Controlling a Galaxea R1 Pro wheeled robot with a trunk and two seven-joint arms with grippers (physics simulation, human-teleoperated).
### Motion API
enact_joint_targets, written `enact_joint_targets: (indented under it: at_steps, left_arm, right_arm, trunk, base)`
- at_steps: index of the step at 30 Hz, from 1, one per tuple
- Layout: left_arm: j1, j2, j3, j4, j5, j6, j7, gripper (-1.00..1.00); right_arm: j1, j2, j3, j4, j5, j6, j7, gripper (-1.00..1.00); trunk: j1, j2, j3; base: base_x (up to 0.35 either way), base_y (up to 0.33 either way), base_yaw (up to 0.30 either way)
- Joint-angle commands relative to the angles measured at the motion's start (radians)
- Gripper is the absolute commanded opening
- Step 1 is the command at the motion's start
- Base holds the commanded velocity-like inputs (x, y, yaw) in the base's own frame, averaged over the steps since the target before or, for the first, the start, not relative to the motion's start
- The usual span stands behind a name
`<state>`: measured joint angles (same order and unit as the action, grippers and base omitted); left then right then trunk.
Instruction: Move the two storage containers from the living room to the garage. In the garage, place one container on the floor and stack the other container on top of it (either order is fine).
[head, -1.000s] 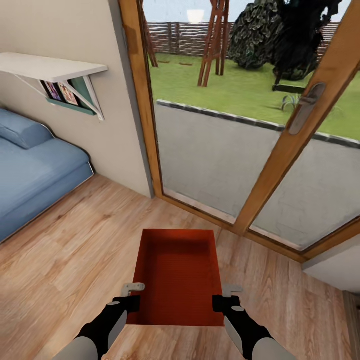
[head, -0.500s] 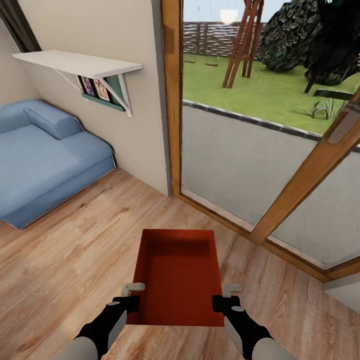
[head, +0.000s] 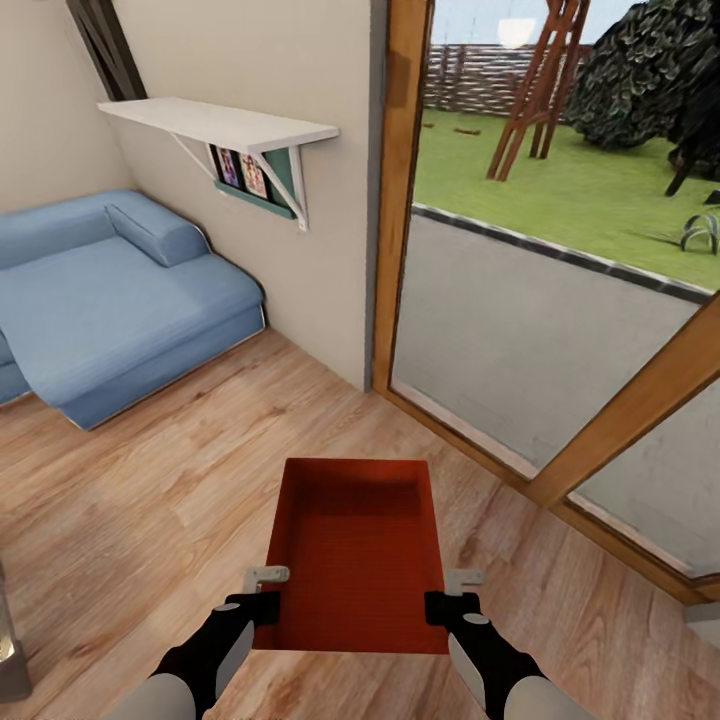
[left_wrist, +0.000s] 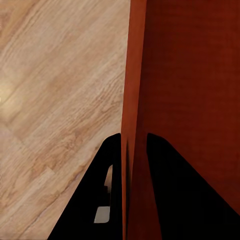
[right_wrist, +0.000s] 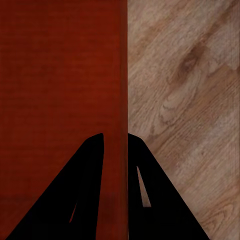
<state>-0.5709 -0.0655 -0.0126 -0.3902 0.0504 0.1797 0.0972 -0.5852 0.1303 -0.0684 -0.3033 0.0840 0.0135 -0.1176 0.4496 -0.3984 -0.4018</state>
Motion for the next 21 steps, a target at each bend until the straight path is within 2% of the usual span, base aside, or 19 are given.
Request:
enact_joint_targets:
  at_steps: [1, 21]
  left_arm:
    - [0.0, 0.001, -0.007, 0.002, -0.006, 0.007, 0.01, -1.0]
    - [0.0, 0.001, -0.007, 0.002, -0.006, 0.007, 0.01, -1.0]
  right_arm:
    - [-0.001, -0.024, -0.003, -0.017, 0.022, -0.006, -0.007, -1.0]
    - [-0.001, -0.022, -0.004, -0.017, 0.022, -0.006, -0.011, -1.0]
  trunk:
    - [0.0, -0.002, -0.001]
    - [0.0, -0.002, 0.028]
  base:
    - [0.0, 0.0, 0.03]
    - [0.0, 0.0, 0.086]
